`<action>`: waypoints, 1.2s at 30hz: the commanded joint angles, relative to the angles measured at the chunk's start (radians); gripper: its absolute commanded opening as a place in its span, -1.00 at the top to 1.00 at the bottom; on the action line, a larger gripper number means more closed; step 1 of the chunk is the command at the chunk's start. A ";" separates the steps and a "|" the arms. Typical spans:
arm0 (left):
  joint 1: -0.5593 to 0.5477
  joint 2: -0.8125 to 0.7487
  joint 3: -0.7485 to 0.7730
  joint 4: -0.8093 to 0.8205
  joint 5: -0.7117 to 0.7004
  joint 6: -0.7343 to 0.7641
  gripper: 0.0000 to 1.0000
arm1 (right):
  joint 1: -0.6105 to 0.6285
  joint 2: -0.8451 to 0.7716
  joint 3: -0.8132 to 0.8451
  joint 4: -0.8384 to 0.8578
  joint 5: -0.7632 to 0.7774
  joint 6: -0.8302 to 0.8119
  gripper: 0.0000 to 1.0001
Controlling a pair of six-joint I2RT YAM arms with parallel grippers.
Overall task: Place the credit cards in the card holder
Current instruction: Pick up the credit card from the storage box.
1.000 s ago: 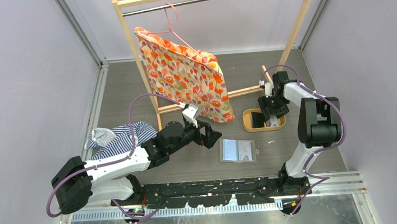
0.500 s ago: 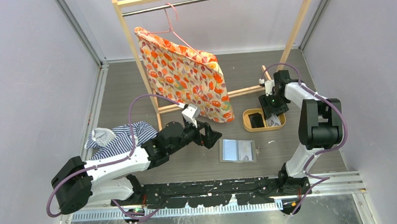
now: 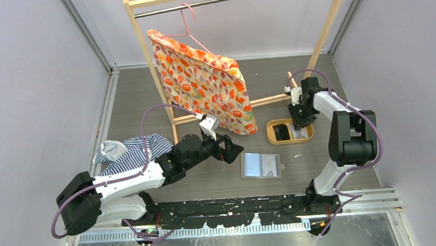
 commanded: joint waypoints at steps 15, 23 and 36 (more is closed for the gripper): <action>0.004 0.020 -0.006 0.097 0.037 -0.053 -0.85 | -0.092 -0.093 0.049 -0.122 -0.312 0.016 0.98; 0.004 0.153 -0.001 0.309 0.161 -0.210 -0.79 | -0.145 -0.157 0.060 -0.167 -0.705 0.059 0.98; -0.017 0.447 0.097 0.557 0.158 -0.474 -0.75 | -0.129 -0.234 -0.068 -0.076 -1.216 0.197 0.97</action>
